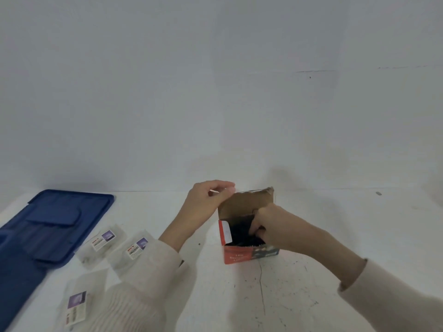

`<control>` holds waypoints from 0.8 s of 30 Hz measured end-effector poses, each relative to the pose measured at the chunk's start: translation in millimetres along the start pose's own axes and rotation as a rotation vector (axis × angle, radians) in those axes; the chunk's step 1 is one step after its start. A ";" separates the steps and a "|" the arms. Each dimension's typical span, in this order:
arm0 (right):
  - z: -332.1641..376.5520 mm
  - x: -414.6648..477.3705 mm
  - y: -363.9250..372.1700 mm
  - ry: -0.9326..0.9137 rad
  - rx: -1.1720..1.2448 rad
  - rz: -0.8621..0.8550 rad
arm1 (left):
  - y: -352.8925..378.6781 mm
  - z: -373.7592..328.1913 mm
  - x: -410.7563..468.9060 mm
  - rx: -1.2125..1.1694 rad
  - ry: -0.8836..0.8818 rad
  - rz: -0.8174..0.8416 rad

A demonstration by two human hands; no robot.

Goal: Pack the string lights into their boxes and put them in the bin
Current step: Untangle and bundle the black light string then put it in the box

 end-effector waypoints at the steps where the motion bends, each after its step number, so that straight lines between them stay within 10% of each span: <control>1: 2.1 -3.4 -2.4 -0.011 0.005 -0.046 | 0.9 -2.9 -4.6 0.053 0.024 0.022; 24: 3.0 -30.6 34.9 -0.155 -0.135 -0.395 | 19.8 -0.8 -40.8 0.226 0.143 -0.092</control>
Point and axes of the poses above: each hand's wrist, its own x-axis towards the middle knuckle, its own y-axis out of the palm, z = x × y, the point moved 4 cm from there along x, towards the middle knuckle, and after that the axes turned 5 degrees about z, right-handed, at the moved point
